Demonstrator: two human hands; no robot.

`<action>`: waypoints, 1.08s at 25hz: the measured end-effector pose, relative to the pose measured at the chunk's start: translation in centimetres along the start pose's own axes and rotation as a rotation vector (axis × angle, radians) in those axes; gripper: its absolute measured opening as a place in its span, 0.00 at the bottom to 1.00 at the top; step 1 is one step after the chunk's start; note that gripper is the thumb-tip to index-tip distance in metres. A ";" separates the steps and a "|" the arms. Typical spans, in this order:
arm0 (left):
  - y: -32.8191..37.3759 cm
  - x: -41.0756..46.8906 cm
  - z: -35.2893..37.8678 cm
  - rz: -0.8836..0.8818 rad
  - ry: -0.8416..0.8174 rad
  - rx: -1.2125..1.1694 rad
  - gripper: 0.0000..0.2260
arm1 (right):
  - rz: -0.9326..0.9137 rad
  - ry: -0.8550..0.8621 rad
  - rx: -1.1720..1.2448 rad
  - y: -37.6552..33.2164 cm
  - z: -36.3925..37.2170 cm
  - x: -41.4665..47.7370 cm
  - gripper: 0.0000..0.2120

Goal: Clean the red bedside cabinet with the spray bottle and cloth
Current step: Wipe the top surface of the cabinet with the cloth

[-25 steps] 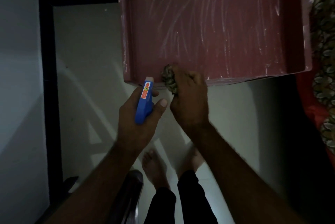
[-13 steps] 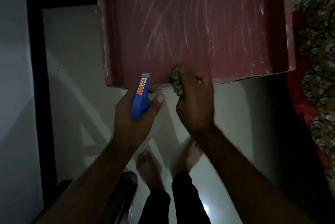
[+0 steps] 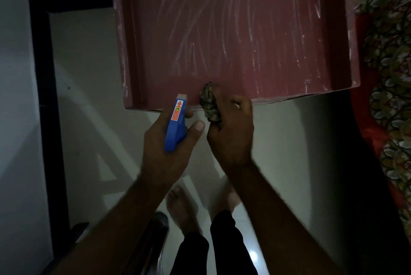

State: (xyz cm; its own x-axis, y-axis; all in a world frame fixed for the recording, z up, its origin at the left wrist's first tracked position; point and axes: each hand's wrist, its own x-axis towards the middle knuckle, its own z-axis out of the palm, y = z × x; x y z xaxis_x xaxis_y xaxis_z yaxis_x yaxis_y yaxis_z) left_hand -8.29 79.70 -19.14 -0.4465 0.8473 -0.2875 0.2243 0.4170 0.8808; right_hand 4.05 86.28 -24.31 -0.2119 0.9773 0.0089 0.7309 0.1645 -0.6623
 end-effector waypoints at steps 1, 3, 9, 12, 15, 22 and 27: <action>0.1 0.0 0.0 0.004 -0.009 -0.002 0.16 | -0.009 -0.006 0.007 0.2 -0.5 0.2 0.36; 0.2 0.1 -0.1 0.002 -0.026 -0.006 0.17 | 0.082 0.067 0.020 1.3 -2.2 0.7 0.37; 0.0 0.8 0.7 -0.012 -0.004 -0.028 0.17 | 0.115 0.236 -0.124 4.1 -5.0 3.4 0.35; 0.1 0.8 1.3 -0.020 -0.003 -0.059 0.18 | 0.018 0.169 -0.153 3.4 -3.8 2.7 0.33; 0.3 0.7 1.9 -0.010 -0.031 -0.061 0.16 | -0.103 0.128 -0.224 4.2 -3.7 2.7 0.33; 0.6 0.2 2.3 -0.008 -0.036 -0.036 0.11 | 0.101 0.146 -0.253 3.1 -4.1 3.8 0.35; 1.0 0.2 3.4 0.001 -0.051 -0.016 0.15 | -0.119 -0.027 -0.206 1.6 -3.0 3.5 0.37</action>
State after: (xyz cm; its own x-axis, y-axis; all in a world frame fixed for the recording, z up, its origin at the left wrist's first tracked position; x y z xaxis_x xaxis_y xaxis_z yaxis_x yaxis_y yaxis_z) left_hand -5.24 81.43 -19.61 -0.4017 0.8637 -0.3046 0.2104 0.4107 0.8872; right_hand 6.38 90.38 -23.12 -0.3202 0.9457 0.0559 0.8159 0.3052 -0.4911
